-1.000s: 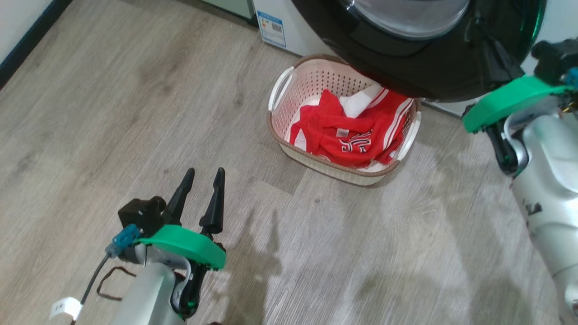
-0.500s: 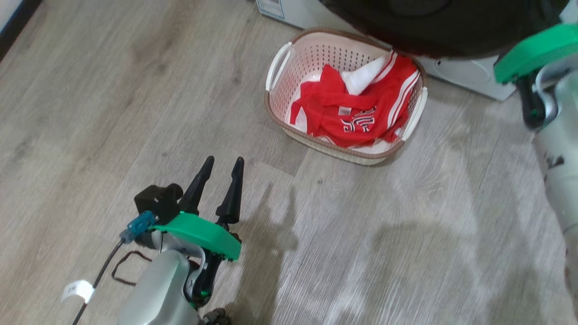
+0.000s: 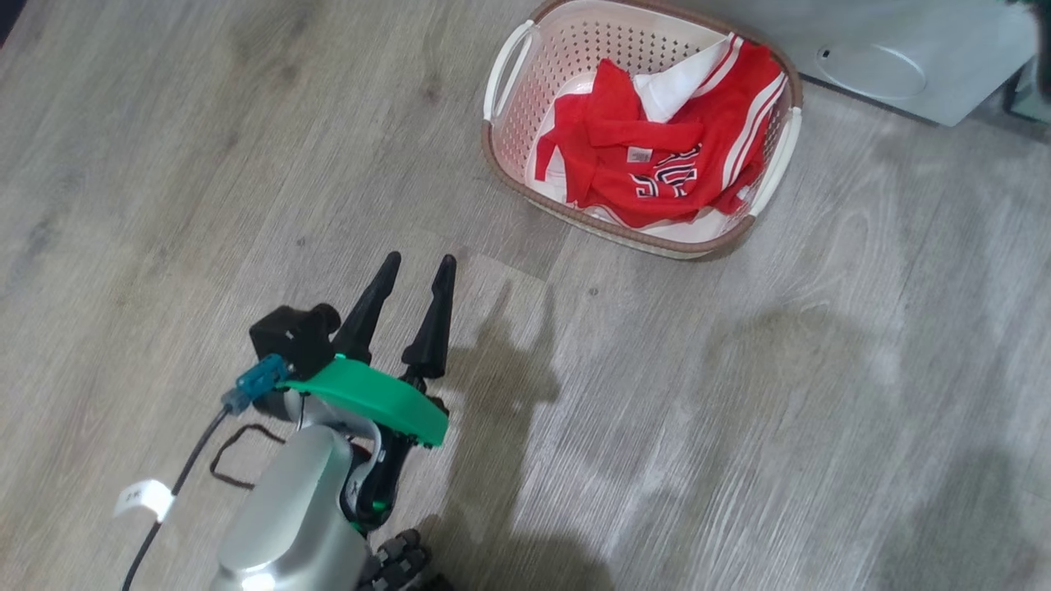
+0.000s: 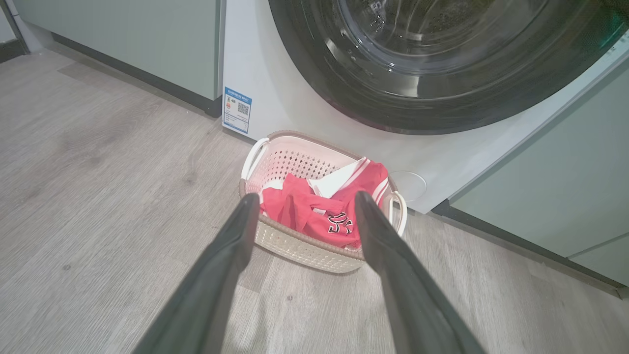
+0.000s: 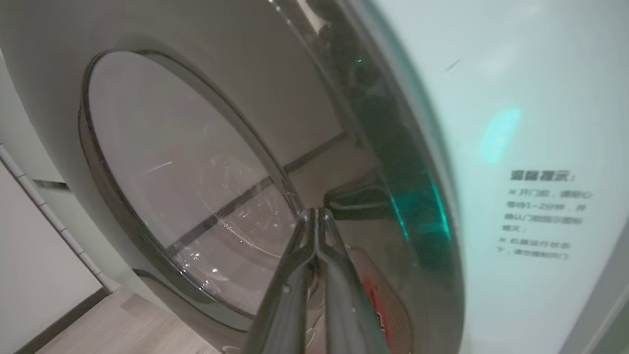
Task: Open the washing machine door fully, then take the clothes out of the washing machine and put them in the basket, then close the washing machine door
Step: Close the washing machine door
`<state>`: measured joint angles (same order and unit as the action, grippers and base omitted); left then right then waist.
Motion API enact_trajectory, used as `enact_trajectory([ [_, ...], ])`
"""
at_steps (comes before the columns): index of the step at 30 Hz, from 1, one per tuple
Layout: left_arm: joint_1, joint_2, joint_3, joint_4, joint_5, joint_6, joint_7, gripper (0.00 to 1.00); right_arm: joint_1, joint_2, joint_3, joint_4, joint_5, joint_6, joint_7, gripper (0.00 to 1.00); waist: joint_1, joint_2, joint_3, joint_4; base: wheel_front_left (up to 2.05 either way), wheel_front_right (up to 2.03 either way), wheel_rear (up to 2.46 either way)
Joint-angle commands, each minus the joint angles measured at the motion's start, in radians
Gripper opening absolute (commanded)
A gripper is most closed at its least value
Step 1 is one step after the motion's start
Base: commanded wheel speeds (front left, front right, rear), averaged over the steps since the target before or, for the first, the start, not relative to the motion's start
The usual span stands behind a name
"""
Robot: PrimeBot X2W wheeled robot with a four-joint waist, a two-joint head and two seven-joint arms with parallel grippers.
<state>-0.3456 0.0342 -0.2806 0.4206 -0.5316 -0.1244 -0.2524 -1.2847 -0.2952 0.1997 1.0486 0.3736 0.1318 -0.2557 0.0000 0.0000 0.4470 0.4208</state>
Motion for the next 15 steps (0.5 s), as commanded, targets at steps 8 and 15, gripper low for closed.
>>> enact_trajectory([
  [8,-0.034,0.016,0.020,-0.029,-0.014,-0.006,-0.009,1.00,-0.110,-0.009,-0.090,0.024,-0.077,-0.001,-0.006,0.00,0.0000,0.0000,0.019,0.018,0.00,0.00,0.00],
  [15,-0.015,0.016,0.040,-0.018,0.001,-0.006,-0.009,1.00,-0.038,0.031,-0.123,-0.006,-0.101,-0.001,-0.006,0.00,0.0000,0.0000,-0.024,0.013,0.00,0.00,0.00],
])
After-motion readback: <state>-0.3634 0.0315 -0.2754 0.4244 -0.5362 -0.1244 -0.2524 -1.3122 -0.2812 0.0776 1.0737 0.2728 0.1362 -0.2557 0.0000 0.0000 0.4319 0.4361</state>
